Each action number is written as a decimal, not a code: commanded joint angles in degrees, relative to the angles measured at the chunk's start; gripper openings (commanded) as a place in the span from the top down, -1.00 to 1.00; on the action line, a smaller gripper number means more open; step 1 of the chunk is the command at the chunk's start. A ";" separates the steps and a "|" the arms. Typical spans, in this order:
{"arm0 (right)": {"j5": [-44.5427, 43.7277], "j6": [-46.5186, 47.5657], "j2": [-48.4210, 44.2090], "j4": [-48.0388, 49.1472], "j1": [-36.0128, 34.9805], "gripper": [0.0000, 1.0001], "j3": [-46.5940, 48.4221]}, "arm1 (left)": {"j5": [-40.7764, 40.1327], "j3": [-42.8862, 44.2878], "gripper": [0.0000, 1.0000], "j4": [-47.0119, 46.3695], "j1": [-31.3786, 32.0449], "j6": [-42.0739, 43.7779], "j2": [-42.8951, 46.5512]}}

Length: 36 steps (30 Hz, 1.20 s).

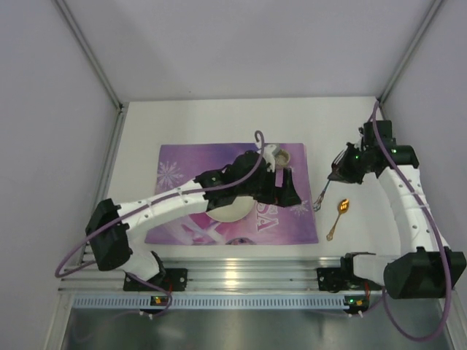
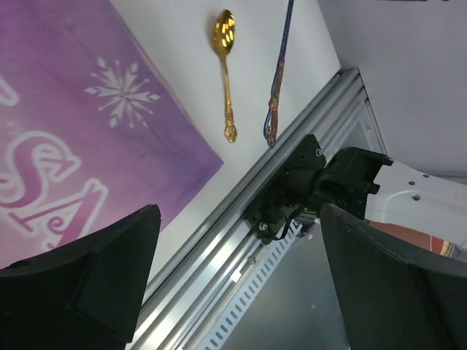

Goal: Set the dinner table for one person

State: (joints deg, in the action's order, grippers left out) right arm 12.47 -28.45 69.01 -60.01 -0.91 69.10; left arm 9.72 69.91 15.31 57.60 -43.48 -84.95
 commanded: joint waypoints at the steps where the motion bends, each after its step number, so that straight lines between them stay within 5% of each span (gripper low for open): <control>1: 3.61 -1.96 -3.35 -3.53 -0.94 1.00 3.58 | 2.59 4.26 -0.91 -10.82 3.99 -1.60 -3.37; 13: 5.46 -2.67 -8.89 -6.96 -1.82 1.00 3.32 | 3.55 12.09 -0.80 -12.50 8.31 -2.13 -13.31; 19: 6.69 -3.19 -9.77 -7.49 -1.99 1.00 3.58 | 4.70 12.62 -0.58 -12.85 8.58 -2.39 -15.07; 20: 6.78 -3.28 -9.86 -7.58 -1.91 1.00 3.67 | 5.05 12.62 -0.51 -12.94 8.58 -2.48 -15.07; 26: 6.60 -3.28 -9.95 -7.49 -1.82 1.00 3.50 | 4.88 12.27 0.98 -13.29 8.67 -2.66 -14.90; 34: 7.22 -3.37 -10.30 -6.70 -1.91 1.00 3.41 | 4.26 11.57 1.00 -13.12 8.67 -2.66 -14.20; 36: 8.71 -3.46 -10.65 -6.44 -1.91 0.83 4.72 | 3.82 11.22 1.00 -12.85 8.67 -2.66 -14.02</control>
State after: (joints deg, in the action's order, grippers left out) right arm 17.82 -31.11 60.01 -67.26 -2.13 70.61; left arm 13.06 80.40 6.90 65.73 -46.70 -100.27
